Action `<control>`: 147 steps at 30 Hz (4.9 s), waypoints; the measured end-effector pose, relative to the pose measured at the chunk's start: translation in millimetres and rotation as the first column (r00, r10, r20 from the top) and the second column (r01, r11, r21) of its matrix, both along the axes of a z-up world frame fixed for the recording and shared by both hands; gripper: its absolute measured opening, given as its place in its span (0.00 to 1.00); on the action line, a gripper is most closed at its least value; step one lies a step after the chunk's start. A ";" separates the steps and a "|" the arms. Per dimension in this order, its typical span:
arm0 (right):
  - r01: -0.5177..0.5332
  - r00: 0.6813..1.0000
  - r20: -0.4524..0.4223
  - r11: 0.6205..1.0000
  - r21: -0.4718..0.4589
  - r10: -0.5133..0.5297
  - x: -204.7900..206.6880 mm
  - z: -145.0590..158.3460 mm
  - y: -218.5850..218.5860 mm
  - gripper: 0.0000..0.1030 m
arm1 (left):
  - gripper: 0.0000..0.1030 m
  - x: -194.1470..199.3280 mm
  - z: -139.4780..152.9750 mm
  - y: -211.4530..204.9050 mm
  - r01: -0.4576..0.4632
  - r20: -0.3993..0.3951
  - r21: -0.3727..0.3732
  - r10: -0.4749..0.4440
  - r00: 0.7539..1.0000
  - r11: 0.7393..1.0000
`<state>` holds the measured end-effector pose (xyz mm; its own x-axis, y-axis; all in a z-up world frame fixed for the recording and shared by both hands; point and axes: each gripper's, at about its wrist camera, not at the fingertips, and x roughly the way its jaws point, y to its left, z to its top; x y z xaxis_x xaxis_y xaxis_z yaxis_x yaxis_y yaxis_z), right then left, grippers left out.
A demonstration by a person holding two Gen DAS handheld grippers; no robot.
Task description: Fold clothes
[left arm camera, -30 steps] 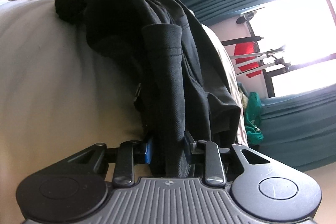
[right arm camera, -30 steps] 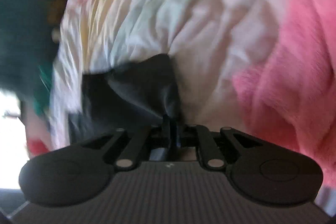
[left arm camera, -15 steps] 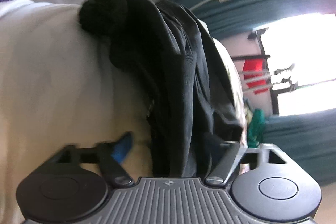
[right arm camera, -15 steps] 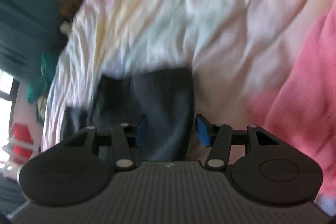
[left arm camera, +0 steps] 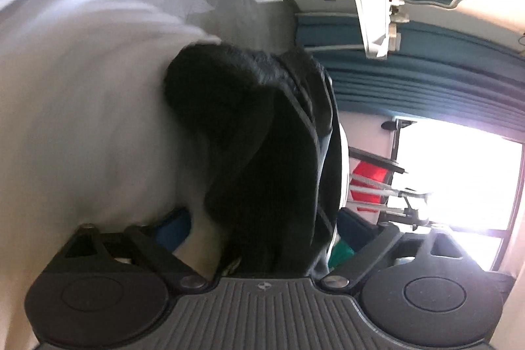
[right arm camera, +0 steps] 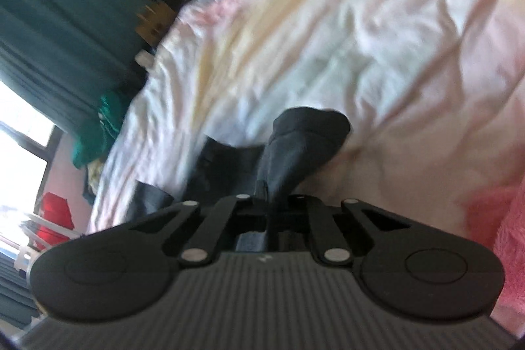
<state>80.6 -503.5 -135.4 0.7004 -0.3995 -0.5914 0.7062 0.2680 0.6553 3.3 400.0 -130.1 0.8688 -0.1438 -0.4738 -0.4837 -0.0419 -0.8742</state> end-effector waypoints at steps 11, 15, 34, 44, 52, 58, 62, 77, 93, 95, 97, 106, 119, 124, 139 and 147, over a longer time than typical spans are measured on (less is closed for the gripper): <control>0.065 0.995 0.083 0.997 -0.039 -0.061 -35.9 25.4 8.8 0.05 | 0.09 11.4 61.7 -5.3 0.023 0.043 0.424 -0.045 0.998 0.905; 0.124 0.990 0.069 0.992 -0.018 -0.122 -56.5 25.8 8.7 0.05 | 0.09 -6.7 73.1 -11.2 -0.036 0.097 0.426 -0.006 0.995 0.904; 0.081 0.969 -0.227 0.994 -0.076 -0.096 -49.4 24.0 4.6 0.21 | 0.72 -19.5 125.9 -75.8 0.214 -0.346 0.778 0.118 0.931 0.591; -0.188 0.982 -0.087 0.875 -0.446 0.167 -39.6 86.7 59.1 0.70 | 0.81 -30.1 170.8 -188.8 0.195 -0.180 0.938 -0.077 0.981 0.287; -0.447 0.875 -0.082 0.732 -0.513 0.477 -15.3 100.3 122.4 0.70 | 0.81 -14.3 181.9 -283.2 0.225 -0.175 0.963 -0.295 0.939 0.147; -0.548 0.793 -0.092 0.641 -0.538 0.602 -6.8 99.3 159.7 0.70 | 0.81 12.5 170.7 -359.8 0.253 -0.227 0.968 -0.428 0.875 0.003; -0.560 0.782 -0.142 0.584 -0.588 0.607 -5.3 98.9 176.3 0.70 | 0.80 32.5 151.3 -388.8 0.275 -0.255 0.961 -0.491 0.833 -0.033; -0.587 0.803 0.040 0.800 -0.120 0.595 90.7 45.5 128.2 0.70 | 0.80 46.5 65.5 -383.7 0.378 -0.334 0.925 -0.536 0.775 -0.030; -0.335 0.941 0.053 0.942 -0.003 0.335 178.2 -33.0 60.0 0.64 | 0.80 83.3 24.8 -370.8 0.422 -0.319 0.905 -0.568 0.758 0.055; -0.331 0.941 0.065 0.943 -0.024 0.332 178.0 -37.1 51.2 0.45 | 0.80 86.8 22.0 -370.5 0.416 -0.309 0.907 -0.571 0.761 0.063; -0.333 0.942 0.041 0.943 -0.018 0.334 178.8 -39.7 41.5 0.10 | 0.80 89.3 19.9 -372.2 0.409 -0.306 0.911 -0.574 0.759 0.056; -0.286 0.934 0.176 0.946 -0.156 0.311 172.0 9.7 23.3 0.05 | 0.79 80.1 18.8 -382.5 0.372 -0.289 0.928 -0.626 0.724 0.002; -0.188 0.975 0.099 0.975 -0.122 0.200 149.2 -24.3 -19.4 0.05 | 0.79 76.2 15.9 -390.3 0.354 -0.278 0.935 -0.671 0.687 -0.025; -0.142 0.970 0.163 0.965 -0.220 0.180 133.1 13.7 -15.9 0.05 | 0.79 76.3 21.5 -380.6 0.366 -0.250 0.930 -0.677 0.693 0.031; -0.219 0.974 -0.103 0.958 -0.182 0.203 98.2 -10.9 -8.6 0.18 | 0.79 79.1 24.5 -385.2 0.371 -0.275 0.929 -0.659 0.700 0.005; -0.181 0.982 -0.083 0.972 -0.150 0.170 23.9 36.3 28.0 0.53 | 0.81 65.8 33.8 -388.7 0.335 -0.285 0.941 -0.669 0.687 -0.058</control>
